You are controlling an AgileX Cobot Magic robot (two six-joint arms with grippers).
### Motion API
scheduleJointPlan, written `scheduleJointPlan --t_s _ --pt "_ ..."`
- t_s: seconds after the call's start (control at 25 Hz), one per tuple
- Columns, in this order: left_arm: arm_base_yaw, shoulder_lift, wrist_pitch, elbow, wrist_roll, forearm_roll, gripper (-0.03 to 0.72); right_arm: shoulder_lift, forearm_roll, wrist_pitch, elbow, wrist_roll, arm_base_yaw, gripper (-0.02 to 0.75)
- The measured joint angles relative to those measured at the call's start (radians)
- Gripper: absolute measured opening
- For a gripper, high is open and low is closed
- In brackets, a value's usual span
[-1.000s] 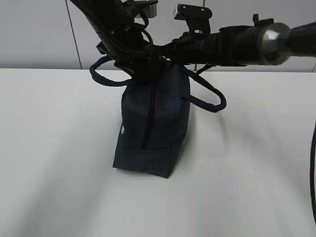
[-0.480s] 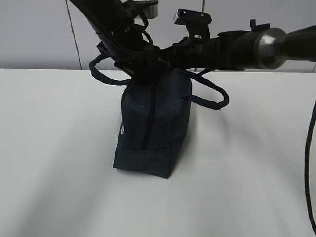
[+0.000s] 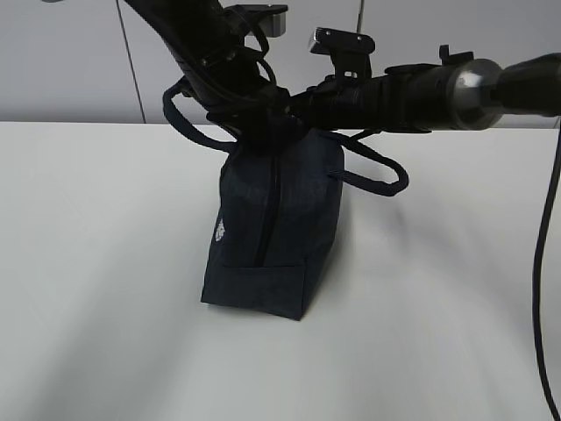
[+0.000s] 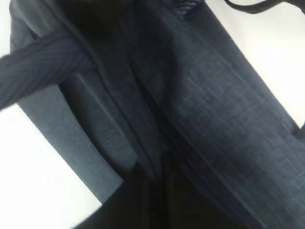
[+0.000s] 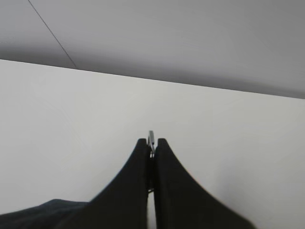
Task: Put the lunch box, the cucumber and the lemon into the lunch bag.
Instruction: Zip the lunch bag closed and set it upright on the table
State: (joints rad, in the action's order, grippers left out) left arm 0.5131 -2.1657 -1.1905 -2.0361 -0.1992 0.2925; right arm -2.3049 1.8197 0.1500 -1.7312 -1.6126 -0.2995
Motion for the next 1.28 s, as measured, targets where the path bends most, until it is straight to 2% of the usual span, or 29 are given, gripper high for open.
scheduleJointPlan --t_s 0.72,0.84,0.96,1.04,1.16,1.28 --pt "0.004 0.000 -0.011 0.000 -0.008 -0.002 -0.013 0.028 -0.004 0.002 0.002 -0.002 0.006 0.006" --pt "0.004 0.000 -0.018 0.000 -0.009 0.000 -0.013 0.028 -0.004 -0.004 0.002 -0.002 0.009 0.094" --pt "0.004 0.000 -0.024 0.000 -0.009 0.002 -0.013 0.028 -0.004 -0.014 0.002 -0.002 0.009 0.282" --pt "0.004 0.000 -0.026 0.000 -0.009 0.002 -0.013 0.030 -0.004 -0.016 0.002 -0.002 0.009 0.368" --pt "0.006 0.000 -0.026 0.000 -0.009 0.003 -0.013 0.047 -0.035 -0.018 0.006 -0.005 0.011 0.412" --pt "0.006 0.000 -0.026 0.000 -0.009 0.003 -0.013 0.091 -0.076 0.008 0.008 -0.006 0.011 0.422"
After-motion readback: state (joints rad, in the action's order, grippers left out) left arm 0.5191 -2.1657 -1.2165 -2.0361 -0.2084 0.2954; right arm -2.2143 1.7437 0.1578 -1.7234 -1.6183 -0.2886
